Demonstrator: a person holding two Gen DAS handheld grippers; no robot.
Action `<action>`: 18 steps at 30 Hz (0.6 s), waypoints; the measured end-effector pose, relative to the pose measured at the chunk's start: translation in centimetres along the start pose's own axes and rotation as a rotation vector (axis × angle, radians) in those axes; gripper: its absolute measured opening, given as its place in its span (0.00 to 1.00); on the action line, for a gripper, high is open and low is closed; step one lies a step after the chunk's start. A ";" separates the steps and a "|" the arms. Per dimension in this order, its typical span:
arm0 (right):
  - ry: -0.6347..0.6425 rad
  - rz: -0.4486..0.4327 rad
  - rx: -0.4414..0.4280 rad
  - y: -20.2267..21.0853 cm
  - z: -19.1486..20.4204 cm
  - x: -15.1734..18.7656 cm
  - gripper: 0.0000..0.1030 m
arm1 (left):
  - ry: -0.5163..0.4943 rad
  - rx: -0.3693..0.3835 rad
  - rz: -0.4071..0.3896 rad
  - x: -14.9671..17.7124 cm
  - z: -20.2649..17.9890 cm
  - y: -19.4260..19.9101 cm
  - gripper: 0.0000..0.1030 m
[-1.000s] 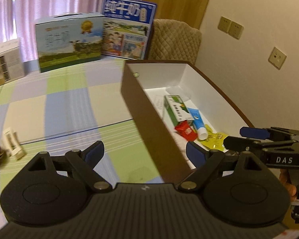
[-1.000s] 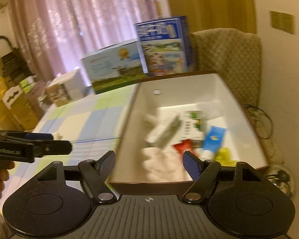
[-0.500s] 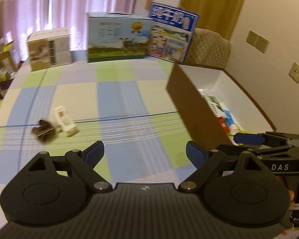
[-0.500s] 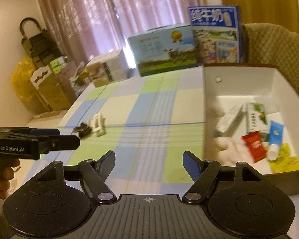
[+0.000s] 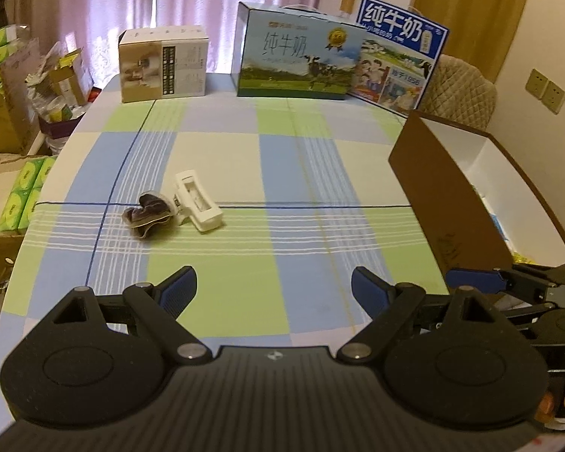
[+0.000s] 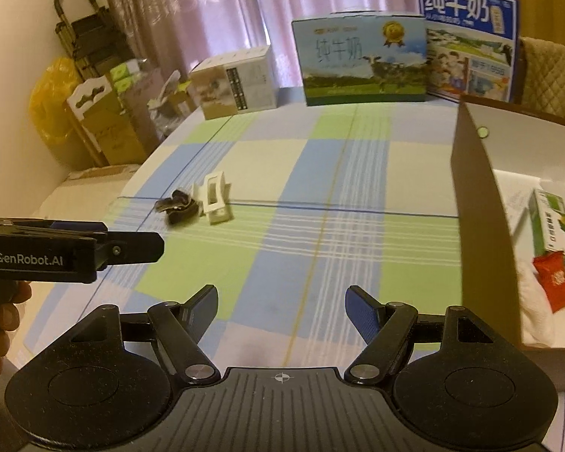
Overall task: Organize objects
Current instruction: 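Move both tools back over the table toward the white clip and dark cloth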
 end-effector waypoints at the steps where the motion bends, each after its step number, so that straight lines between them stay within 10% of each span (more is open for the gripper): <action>1: 0.002 0.004 -0.003 -0.2 0.1 0.0 0.70 | 0.002 -0.002 0.001 0.0 0.1 -0.1 0.84; 18: 0.007 0.076 -0.009 -4.6 1.0 -0.8 0.70 | 0.043 -0.050 0.030 0.8 2.8 -2.4 0.84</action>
Point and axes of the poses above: each gripper's, at about its wrist camera, not at the fingertips, and y roughly against the way its jaws point, z to its left, x to its underside, the point moved 3 cm from there along -y, roughly the way its jaws point, and after that the axes turned 11 degrees about -y, right-handed, at the moved point
